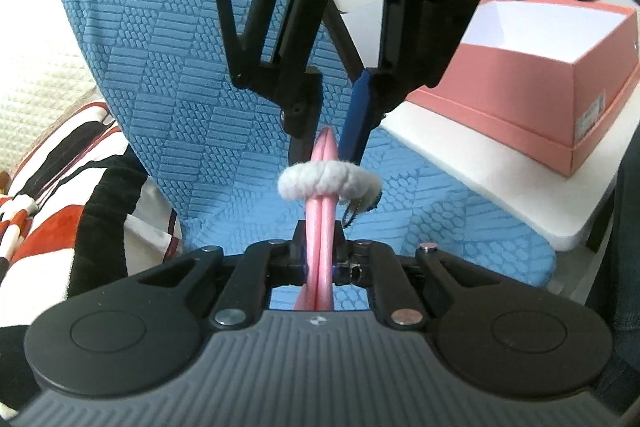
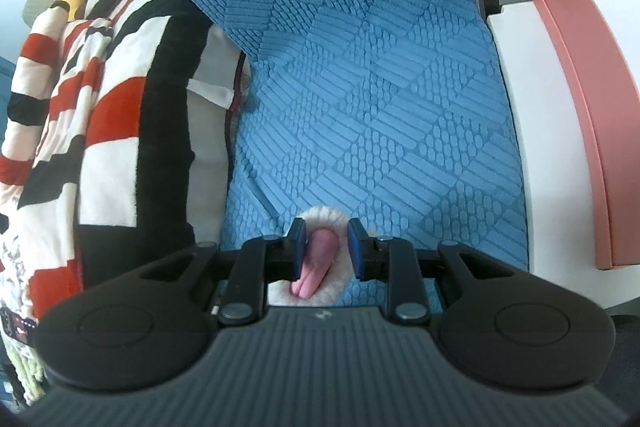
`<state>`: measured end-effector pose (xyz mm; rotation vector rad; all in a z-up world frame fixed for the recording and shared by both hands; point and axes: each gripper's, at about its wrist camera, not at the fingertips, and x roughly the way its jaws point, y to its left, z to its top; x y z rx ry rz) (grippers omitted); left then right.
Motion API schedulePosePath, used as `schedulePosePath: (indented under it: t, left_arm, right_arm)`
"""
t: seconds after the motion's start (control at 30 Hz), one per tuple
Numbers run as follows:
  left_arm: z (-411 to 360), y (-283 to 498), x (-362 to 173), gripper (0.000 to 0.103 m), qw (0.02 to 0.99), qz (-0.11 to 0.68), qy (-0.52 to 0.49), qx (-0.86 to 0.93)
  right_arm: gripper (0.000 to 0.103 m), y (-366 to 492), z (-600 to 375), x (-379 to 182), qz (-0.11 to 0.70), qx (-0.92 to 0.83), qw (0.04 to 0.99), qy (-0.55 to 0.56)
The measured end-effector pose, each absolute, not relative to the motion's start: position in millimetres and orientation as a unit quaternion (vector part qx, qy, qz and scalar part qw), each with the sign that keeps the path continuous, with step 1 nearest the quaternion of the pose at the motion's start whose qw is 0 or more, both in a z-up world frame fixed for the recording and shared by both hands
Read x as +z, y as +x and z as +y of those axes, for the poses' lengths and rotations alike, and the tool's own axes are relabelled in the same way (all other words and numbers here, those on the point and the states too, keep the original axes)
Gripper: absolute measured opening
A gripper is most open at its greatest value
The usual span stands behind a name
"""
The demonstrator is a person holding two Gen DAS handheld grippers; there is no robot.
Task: Fold shopping bag
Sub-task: 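Push the hair tie along the pink strip toward the left gripper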
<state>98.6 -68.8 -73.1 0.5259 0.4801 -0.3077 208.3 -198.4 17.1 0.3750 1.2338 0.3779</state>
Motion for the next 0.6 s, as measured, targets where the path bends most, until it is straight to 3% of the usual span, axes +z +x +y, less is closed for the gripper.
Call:
schedulePosePath:
  t: [0.6]
  left_arm:
    - [-70.1,98.2,-79.5,0.010,0.921,0.247,0.263,-0.150]
  right_arm:
    - [0.028,223.6,-190.2,-22.9,0.603,0.165,0.754,0.203]
